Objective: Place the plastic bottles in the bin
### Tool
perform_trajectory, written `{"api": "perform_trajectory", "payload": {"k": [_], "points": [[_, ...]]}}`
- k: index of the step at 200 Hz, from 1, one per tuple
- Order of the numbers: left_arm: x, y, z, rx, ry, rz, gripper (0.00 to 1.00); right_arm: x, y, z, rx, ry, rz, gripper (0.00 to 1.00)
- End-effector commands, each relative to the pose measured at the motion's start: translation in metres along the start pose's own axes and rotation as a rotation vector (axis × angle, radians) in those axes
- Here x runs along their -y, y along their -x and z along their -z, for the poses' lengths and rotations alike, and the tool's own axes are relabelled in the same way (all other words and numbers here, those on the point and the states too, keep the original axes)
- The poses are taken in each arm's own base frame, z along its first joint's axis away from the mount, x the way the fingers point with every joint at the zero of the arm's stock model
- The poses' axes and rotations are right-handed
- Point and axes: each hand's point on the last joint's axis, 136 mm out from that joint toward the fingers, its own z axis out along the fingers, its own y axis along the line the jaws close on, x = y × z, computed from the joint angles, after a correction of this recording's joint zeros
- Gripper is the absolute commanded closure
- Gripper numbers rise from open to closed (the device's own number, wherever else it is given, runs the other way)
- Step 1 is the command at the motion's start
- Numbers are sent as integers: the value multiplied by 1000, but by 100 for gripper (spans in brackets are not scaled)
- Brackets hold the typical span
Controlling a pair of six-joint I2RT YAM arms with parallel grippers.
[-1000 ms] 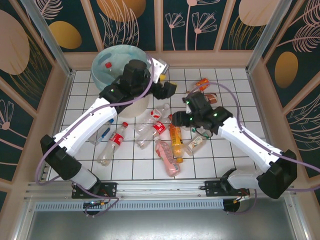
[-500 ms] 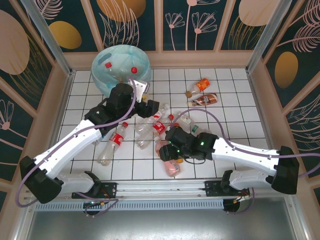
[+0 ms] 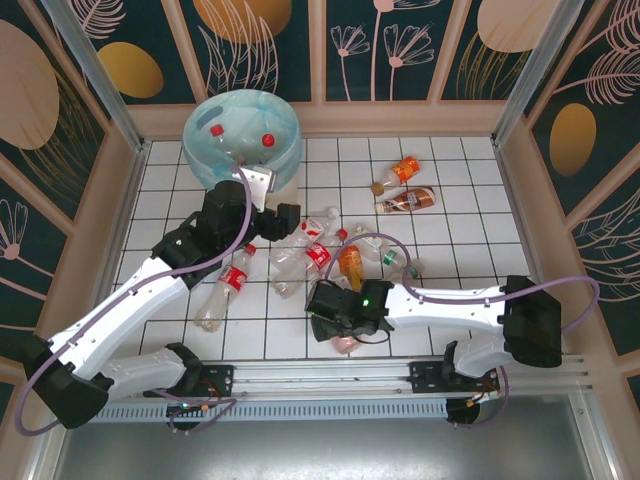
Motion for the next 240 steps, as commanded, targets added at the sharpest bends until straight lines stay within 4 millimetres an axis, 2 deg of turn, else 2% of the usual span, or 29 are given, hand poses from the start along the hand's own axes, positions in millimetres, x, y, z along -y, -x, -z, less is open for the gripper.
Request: {"api": "perform_trajectory", "payload": {"k": [1, 132, 153, 193, 240], "points": [[-5, -1, 5, 12, 23, 11, 26, 8, 6, 3, 36, -71, -35, 27], [-8, -10, 7, 5, 25, 5, 26, -8, -4, -38, -46, -69, -7, 27], [-8, -8, 8, 12, 25, 5, 26, -8, -7, -40, -59, -78, -2, 32], [-4, 3, 14, 42, 8, 7, 26, -10, -11, -32, -67, -64, 18, 41], [10, 38, 32, 121, -46, 20, 26, -26, -27, -12, -73, -20, 84, 45]]}}
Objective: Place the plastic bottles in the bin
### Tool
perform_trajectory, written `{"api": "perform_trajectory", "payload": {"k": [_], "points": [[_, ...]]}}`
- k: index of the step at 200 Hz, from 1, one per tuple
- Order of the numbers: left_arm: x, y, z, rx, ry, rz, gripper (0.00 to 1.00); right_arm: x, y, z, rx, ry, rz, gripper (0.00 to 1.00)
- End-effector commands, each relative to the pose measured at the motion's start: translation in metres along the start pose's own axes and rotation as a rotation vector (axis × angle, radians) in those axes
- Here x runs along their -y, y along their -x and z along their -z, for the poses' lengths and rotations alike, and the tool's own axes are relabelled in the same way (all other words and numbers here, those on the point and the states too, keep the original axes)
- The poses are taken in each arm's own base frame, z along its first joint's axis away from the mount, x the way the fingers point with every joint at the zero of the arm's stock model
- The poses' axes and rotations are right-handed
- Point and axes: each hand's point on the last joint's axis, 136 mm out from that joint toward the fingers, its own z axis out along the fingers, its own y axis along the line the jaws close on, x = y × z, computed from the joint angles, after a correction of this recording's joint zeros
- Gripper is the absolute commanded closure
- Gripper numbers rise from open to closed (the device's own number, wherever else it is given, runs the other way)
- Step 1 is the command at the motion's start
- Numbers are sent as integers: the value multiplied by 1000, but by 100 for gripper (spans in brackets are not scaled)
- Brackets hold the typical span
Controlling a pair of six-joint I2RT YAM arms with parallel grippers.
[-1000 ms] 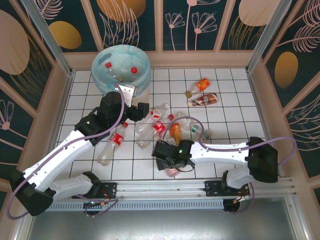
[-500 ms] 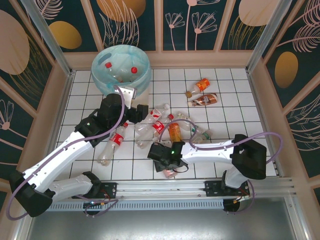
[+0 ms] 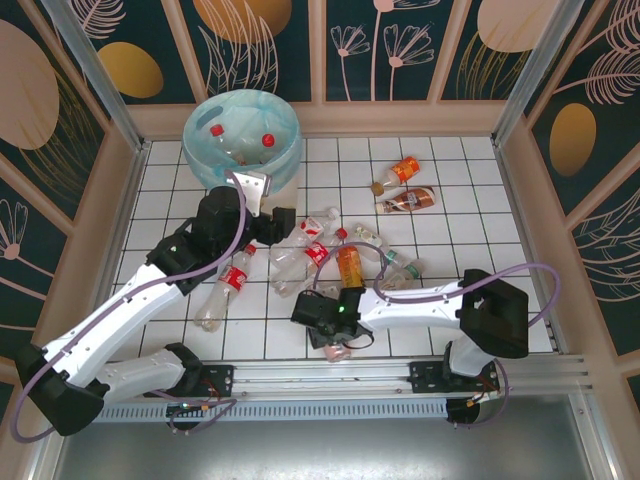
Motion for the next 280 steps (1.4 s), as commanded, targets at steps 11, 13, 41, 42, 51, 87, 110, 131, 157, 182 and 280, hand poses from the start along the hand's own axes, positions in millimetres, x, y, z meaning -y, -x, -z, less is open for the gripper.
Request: {"api": "perform_trajectory", "payload": {"k": [11, 13, 41, 42, 51, 87, 110, 131, 157, 182, 280], "points": [[19, 46, 26, 119, -78, 23, 26, -17, -10, 29, 20, 59, 55, 45], [20, 47, 27, 123, -84, 24, 26, -18, -11, 31, 22, 63, 58, 45], [29, 67, 37, 174, -126, 53, 27, -28, -5, 57, 99, 136, 65, 47], [29, 67, 37, 176, -125, 53, 27, -28, -5, 58, 104, 139, 64, 47], [32, 72, 40, 186, -142, 66, 27, -33, 2, 70, 148, 188, 61, 47], [52, 84, 40, 179, -239, 139, 27, -40, 46, 133, 370, 368, 43, 52], [65, 85, 38, 150, -309, 185, 26, -31, 72, 180, 522, 431, 45, 53], [70, 85, 34, 131, -332, 215, 25, -22, 86, 218, 644, 478, 57, 52], [88, 85, 33, 92, -432, 228, 26, -16, 97, 255, 762, 543, 75, 52], [109, 84, 33, 49, -548, 235, 29, -15, 100, 270, 809, 567, 93, 53], [130, 59, 32, -77, -688, 226, 41, -14, 104, 264, 824, 566, 68, 54]]}}
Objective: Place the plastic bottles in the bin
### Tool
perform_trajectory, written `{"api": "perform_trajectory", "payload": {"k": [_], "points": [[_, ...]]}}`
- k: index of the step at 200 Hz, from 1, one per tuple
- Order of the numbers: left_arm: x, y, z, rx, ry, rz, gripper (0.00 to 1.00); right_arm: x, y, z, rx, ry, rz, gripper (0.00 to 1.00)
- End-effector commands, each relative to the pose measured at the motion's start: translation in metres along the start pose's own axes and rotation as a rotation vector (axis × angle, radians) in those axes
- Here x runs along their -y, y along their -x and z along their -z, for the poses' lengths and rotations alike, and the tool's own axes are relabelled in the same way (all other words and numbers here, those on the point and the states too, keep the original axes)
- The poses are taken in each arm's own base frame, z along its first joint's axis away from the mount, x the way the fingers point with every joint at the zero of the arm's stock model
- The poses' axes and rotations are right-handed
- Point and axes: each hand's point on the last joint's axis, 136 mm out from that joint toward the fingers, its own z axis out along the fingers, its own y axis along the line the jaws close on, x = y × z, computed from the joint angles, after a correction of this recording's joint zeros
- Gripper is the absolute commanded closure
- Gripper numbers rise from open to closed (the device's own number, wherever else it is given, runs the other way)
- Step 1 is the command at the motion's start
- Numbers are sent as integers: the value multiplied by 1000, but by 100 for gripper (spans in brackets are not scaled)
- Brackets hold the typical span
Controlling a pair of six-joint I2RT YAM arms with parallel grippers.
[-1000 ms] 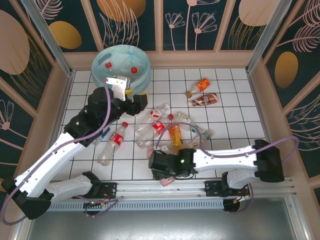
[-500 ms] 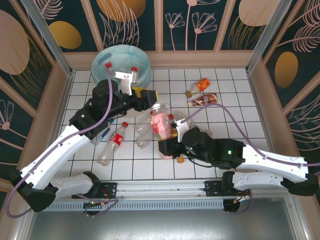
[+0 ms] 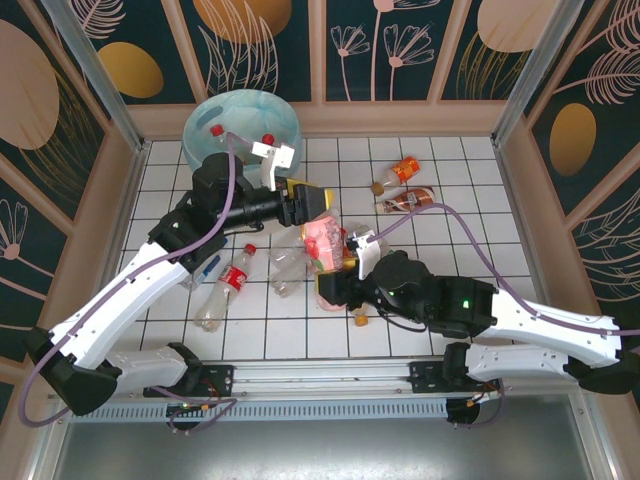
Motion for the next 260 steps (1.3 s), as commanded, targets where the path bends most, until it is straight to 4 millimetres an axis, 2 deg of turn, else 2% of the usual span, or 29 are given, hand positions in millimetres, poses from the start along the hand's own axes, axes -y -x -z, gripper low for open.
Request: {"api": "perform_trajectory", "payload": {"k": [1, 35, 53, 71, 93, 97, 106, 116, 136, 169, 189, 207, 226, 260], "points": [[10, -5, -2, -33, -64, -8, 42, -1, 14, 2, 65, 2, -6, 54], [10, -7, -2, -40, -69, -24, 69, 3, 10, -3, 57, -11, -9, 54], [10, -4, -1, -25, -55, -36, 79, 3, 9, -5, 61, -11, -16, 52], [9, 3, 2, 4, -30, -54, 83, 5, 10, -6, 67, -23, -18, 49], [8, 17, 9, 59, 19, -83, 100, 10, 13, -7, 77, -55, -12, 40], [8, 20, 11, 73, 31, -91, 100, 10, 14, -7, 80, -60, -8, 39], [8, 32, 17, 121, 64, -110, 100, 9, 19, -8, 89, -67, 2, 36], [8, 50, 28, 196, 117, -132, 100, 7, 27, -8, 109, -80, 16, 28], [18, 98, 60, 390, 228, -199, 100, -6, 53, -10, 175, -83, 60, 13], [31, 181, 118, 645, 504, -337, 100, -30, 94, -20, 280, -82, 143, 11], [31, 216, 141, 739, 680, -418, 100, -38, 108, -30, 312, -104, 187, 11], [19, 239, 154, 785, 832, -461, 100, -45, 114, -40, 321, -111, 214, 11], [-6, 260, 159, 805, 908, -454, 100, -54, 117, -48, 325, -85, 227, 11], [-54, 277, 163, 800, 1029, -445, 100, -62, 115, -54, 311, -52, 238, 11]]}}
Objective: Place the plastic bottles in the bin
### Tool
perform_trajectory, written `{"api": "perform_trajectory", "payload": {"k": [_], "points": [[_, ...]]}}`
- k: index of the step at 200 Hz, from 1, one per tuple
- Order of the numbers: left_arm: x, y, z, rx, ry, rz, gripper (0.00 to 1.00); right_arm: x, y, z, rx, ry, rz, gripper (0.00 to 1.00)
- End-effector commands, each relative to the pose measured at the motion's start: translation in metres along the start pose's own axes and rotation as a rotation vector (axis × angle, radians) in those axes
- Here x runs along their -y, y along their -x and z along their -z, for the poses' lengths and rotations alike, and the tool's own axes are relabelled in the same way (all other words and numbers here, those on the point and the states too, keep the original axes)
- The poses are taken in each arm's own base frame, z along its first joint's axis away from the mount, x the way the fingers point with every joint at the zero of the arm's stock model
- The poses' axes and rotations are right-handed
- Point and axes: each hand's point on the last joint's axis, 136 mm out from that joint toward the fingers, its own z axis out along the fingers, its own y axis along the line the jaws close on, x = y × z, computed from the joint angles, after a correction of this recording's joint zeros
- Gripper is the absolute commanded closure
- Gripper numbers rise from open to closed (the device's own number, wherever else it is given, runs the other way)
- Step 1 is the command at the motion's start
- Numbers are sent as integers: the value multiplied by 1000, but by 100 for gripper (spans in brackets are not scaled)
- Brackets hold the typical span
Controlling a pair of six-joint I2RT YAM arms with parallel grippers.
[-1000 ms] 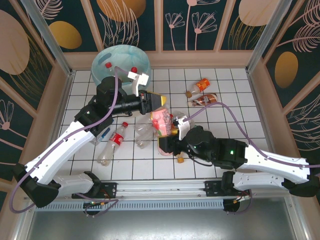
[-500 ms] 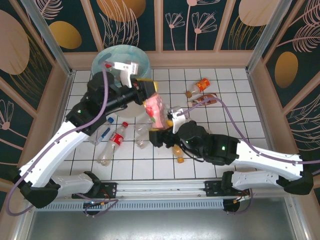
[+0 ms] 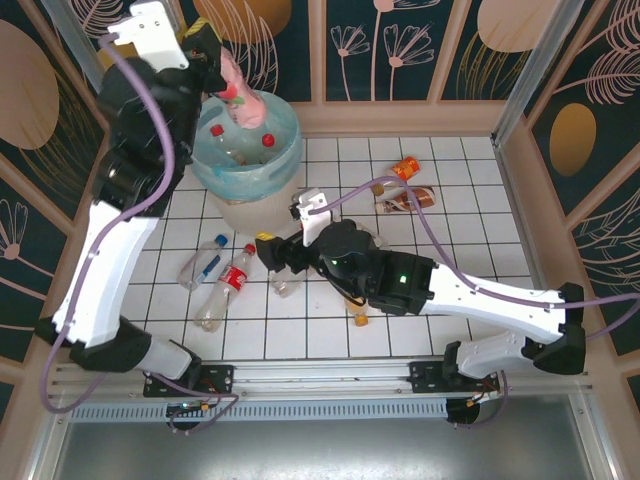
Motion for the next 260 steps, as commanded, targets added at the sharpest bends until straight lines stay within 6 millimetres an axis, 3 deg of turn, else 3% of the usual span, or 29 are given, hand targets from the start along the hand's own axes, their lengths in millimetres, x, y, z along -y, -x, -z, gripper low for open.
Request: {"api": "perform_trajectory", "payload": {"k": [1, 21, 67, 115, 160, 175, 183, 203, 218, 260], "points": [[-23, -23, -24, -35, 110, -96, 100, -11, 32, 7, 83, 40, -14, 11], [-37, -47, -42, -68, 134, -133, 100, -10, 35, 10, 88, 40, -17, 11], [-62, -132, -74, -189, 108, -142, 100, -5, 34, 10, 91, 23, -35, 11], [-73, -211, -86, -299, 56, -179, 100, 1, 19, 9, 48, 5, -76, 11], [-80, -257, -90, -355, 35, -185, 100, 6, 20, 13, 63, -13, -95, 11], [-83, -267, -91, -371, 41, -181, 100, 7, 21, 14, 67, -16, -96, 11], [-84, -270, -91, -375, 45, -177, 94, 8, 21, 14, 68, -20, -98, 11], [-86, -271, -91, -374, 49, -165, 72, 10, 19, 14, 64, -26, -99, 11], [-86, -267, -91, -365, 49, -158, 46, 10, 19, 14, 63, -28, -102, 11], [-83, -247, -85, -331, 46, -148, 42, 11, 17, 13, 60, -33, -105, 11]]}}
